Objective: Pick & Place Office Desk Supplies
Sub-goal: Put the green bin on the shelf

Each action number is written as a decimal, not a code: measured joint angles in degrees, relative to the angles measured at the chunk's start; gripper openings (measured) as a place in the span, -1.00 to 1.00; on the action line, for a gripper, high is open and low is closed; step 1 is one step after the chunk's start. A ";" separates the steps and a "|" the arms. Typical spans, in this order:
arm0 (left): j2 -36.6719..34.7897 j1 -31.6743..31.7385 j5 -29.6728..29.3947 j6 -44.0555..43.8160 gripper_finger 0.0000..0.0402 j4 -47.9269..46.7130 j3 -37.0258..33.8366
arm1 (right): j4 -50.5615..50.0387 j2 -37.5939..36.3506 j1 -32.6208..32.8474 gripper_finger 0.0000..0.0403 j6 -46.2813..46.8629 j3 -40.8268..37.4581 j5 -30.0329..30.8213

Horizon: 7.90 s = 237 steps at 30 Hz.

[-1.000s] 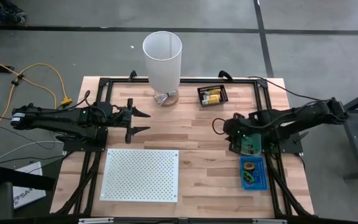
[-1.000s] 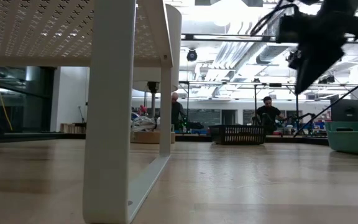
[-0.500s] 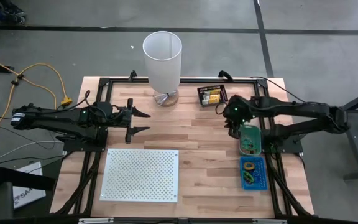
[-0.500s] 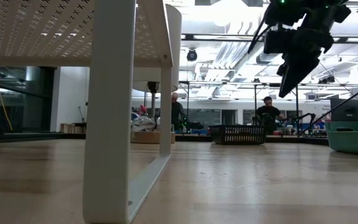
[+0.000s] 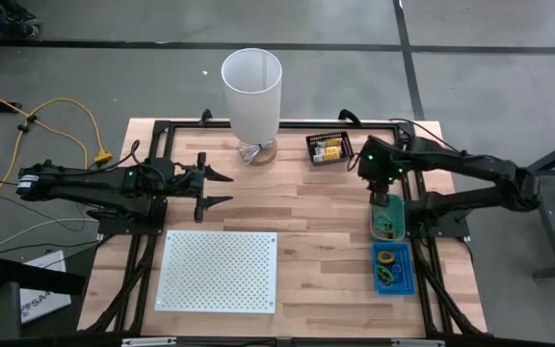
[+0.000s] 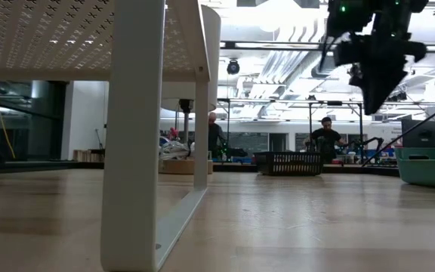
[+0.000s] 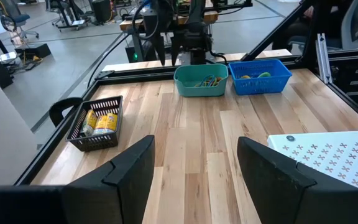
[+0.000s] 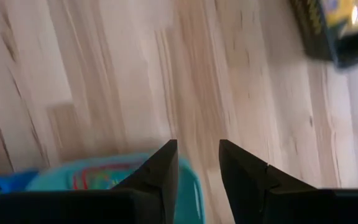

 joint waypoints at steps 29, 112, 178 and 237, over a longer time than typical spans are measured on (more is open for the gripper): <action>0.00 0.00 0.00 0.00 0.10 0.00 0.00 | -1.53 0.01 -3.95 -0.48 -7.47 -9.06 -0.42; 0.00 -0.02 -0.01 0.00 0.10 0.02 0.00 | 6.47 8.92 -3.95 -0.98 -9.60 -10.36 0.59; 0.00 0.00 0.00 0.00 0.10 0.02 0.00 | -2.91 36.68 25.47 -0.98 36.51 45.16 -1.92; 36.85 -20.44 3.28 -3.71 0.10 -34.14 45.16 | -2.05 36.68 25.67 -0.98 36.33 45.16 -1.71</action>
